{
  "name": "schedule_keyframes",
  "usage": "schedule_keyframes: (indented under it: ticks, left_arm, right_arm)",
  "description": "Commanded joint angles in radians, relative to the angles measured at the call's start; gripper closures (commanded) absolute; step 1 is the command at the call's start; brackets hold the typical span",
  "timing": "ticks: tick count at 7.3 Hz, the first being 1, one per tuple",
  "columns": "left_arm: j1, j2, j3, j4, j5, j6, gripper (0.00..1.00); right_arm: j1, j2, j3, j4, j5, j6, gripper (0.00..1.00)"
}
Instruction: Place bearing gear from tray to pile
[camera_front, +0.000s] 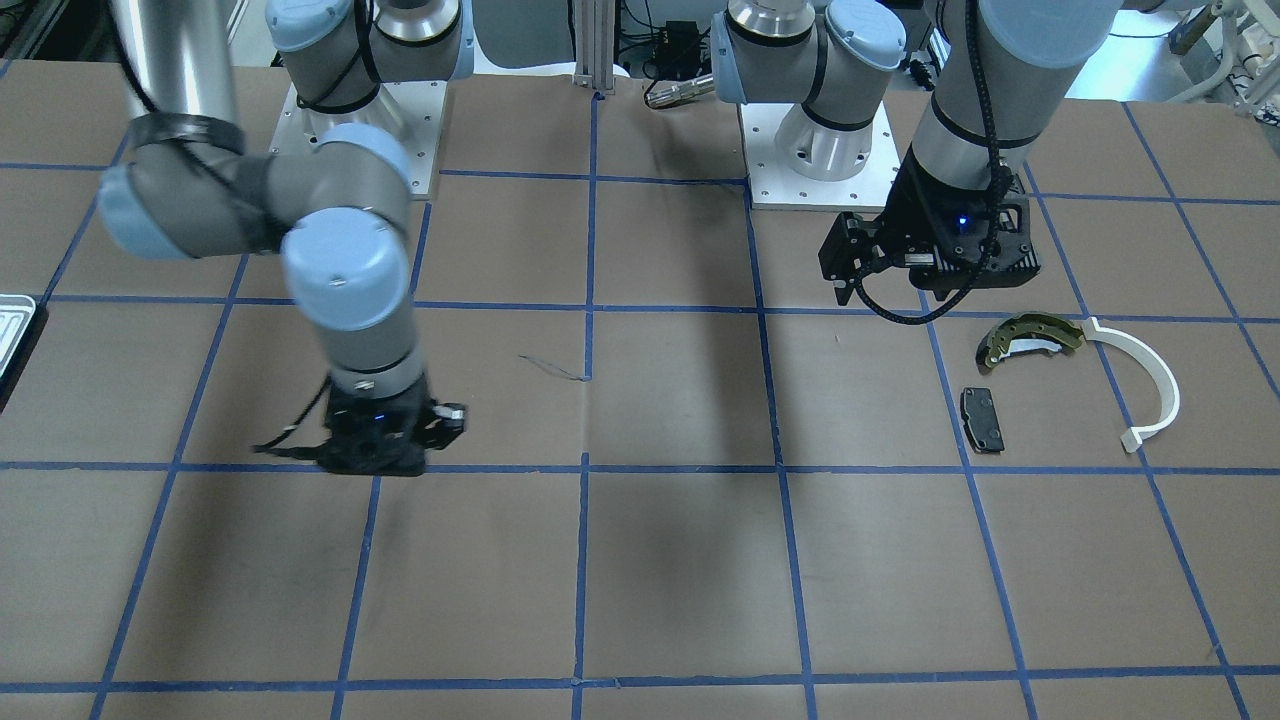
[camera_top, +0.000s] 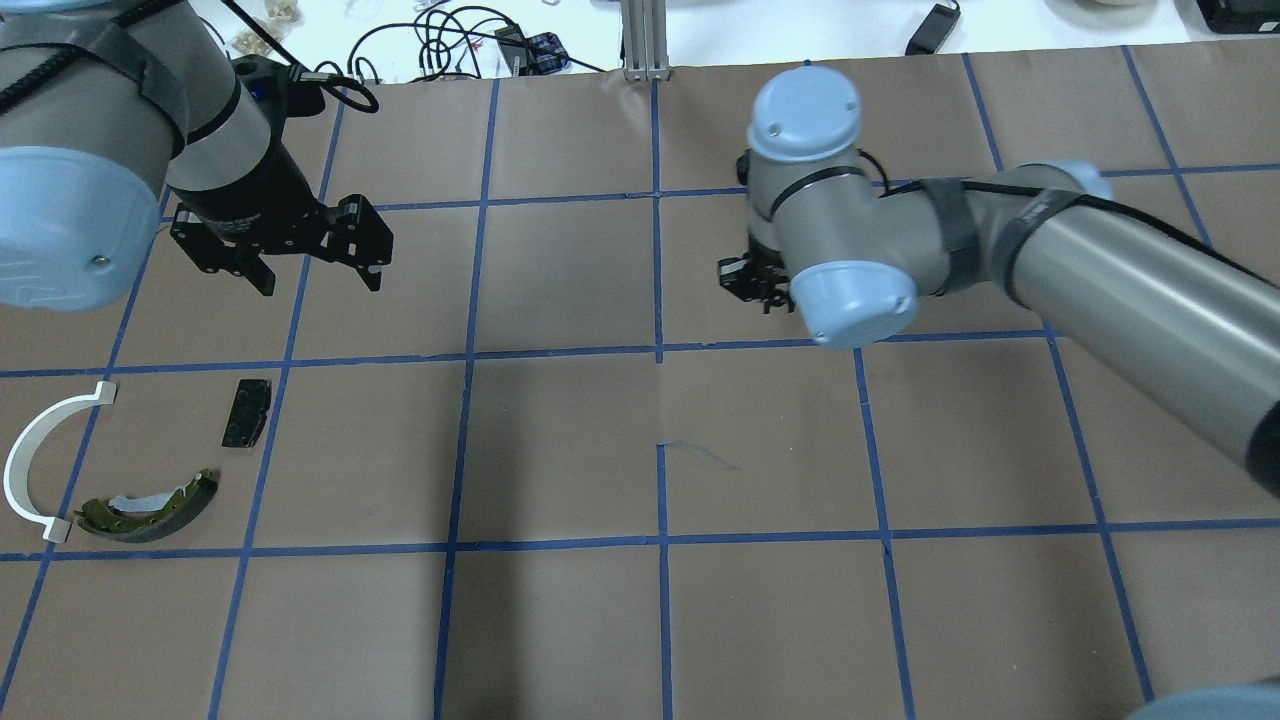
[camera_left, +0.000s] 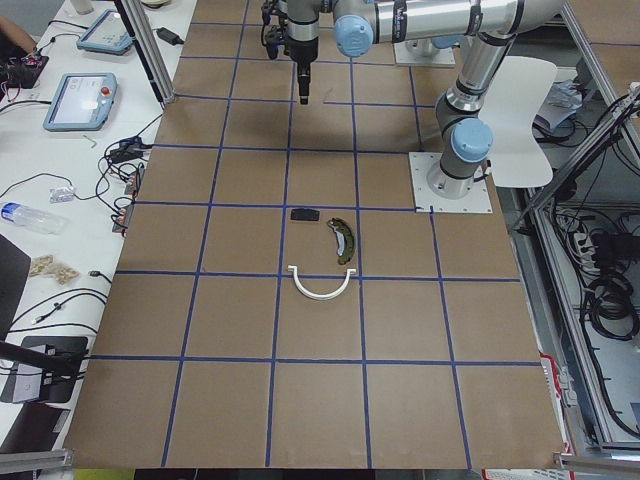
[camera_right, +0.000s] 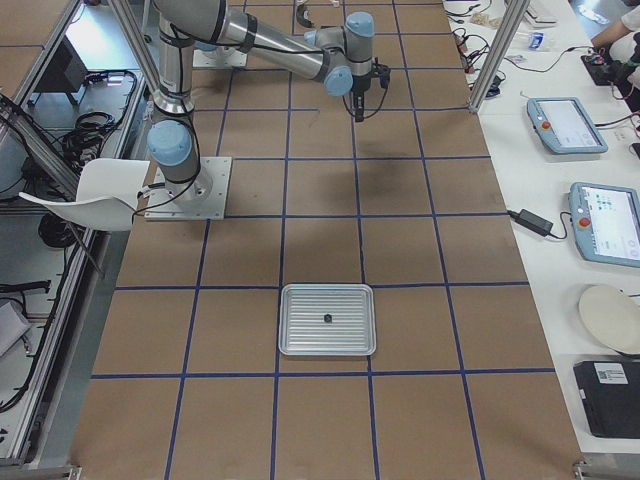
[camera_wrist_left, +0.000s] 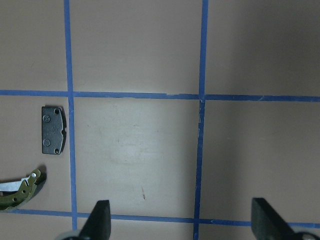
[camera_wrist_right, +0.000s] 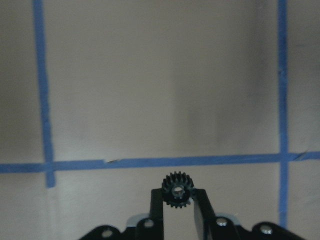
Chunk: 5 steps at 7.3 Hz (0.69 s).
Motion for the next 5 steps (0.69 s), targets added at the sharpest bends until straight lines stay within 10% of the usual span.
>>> schedule_keyframes:
  ticks: [1,2,3,4,5]
  left_arm:
    - [-0.001,-0.002,-0.004,0.001,0.000,0.000,0.00]
    - [-0.001,-0.002,-0.004,0.002,0.001,0.000,0.00]
    - [-0.001,-0.003,-0.004,0.002,0.001,0.000,0.00]
    - [0.001,-0.005,-0.004,0.002,0.001,0.000,0.00]
    - [-0.001,-0.006,0.001,0.002,0.000,0.000,0.00]
  right_arm:
    - [0.218,0.019,-0.004,-0.009,0.026,0.202,1.00]
    - [0.230,0.040,-0.001,-0.012,0.039,0.188,1.00]
    - [0.228,0.055,0.000,-0.019,0.115,0.192,0.71]
    - [0.207,0.055,-0.001,-0.035,0.128,0.187,0.16]
    - [0.181,0.052,-0.001,-0.083,0.129,0.187,0.00]
